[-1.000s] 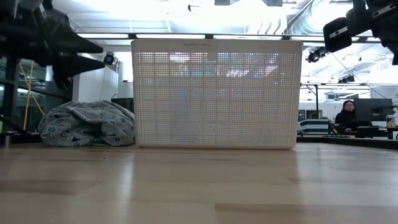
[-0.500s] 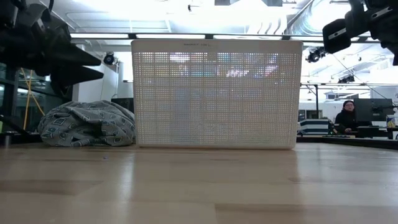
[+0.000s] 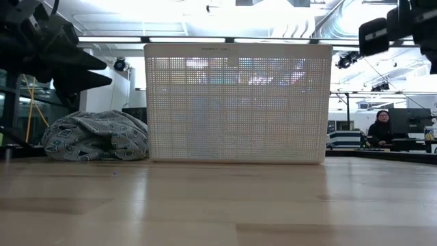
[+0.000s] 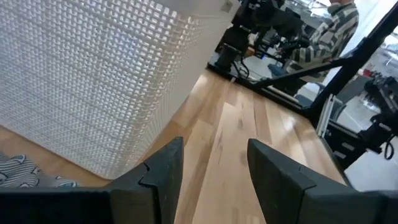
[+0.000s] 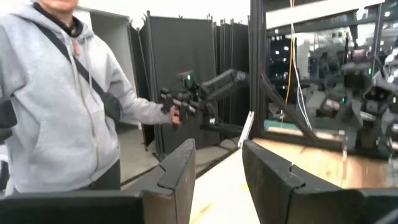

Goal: Pick & place medical supplies in basket/bin
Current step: Return to Home Position

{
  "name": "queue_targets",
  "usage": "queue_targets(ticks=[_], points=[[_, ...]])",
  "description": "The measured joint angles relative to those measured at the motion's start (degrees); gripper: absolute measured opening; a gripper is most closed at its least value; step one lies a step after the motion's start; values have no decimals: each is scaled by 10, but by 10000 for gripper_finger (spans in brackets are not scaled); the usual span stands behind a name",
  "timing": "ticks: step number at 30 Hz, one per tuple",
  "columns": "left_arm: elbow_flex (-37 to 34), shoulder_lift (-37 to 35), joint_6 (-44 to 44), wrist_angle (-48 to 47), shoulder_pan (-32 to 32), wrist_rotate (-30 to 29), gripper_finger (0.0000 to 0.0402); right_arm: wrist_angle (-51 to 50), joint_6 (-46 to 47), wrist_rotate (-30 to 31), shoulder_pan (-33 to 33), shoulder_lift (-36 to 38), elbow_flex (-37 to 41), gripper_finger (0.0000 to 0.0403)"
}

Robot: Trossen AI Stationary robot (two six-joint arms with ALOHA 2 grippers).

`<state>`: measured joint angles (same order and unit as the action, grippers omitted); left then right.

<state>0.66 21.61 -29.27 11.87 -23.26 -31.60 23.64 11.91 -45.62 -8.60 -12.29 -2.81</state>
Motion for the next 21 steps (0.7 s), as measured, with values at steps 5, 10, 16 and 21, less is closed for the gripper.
queue_targets(ticks=[5, 10, 16, 21], points=[[0, 0, 11, -1, 0, 2, 211, -3, 5, 15, 0, 0, 22, 124], [-1, 0, 10, -14, 0, 2, 211, -21, -37, 79, 0, 0, 22, 124], [-1, 0, 10, -34, 0, 1, 211, -84, -59, 240, 0, -1, 22, 124], [-1, 0, 8, -65, 0, -2, 211, -75, -90, 262, 0, 0, 22, 124]])
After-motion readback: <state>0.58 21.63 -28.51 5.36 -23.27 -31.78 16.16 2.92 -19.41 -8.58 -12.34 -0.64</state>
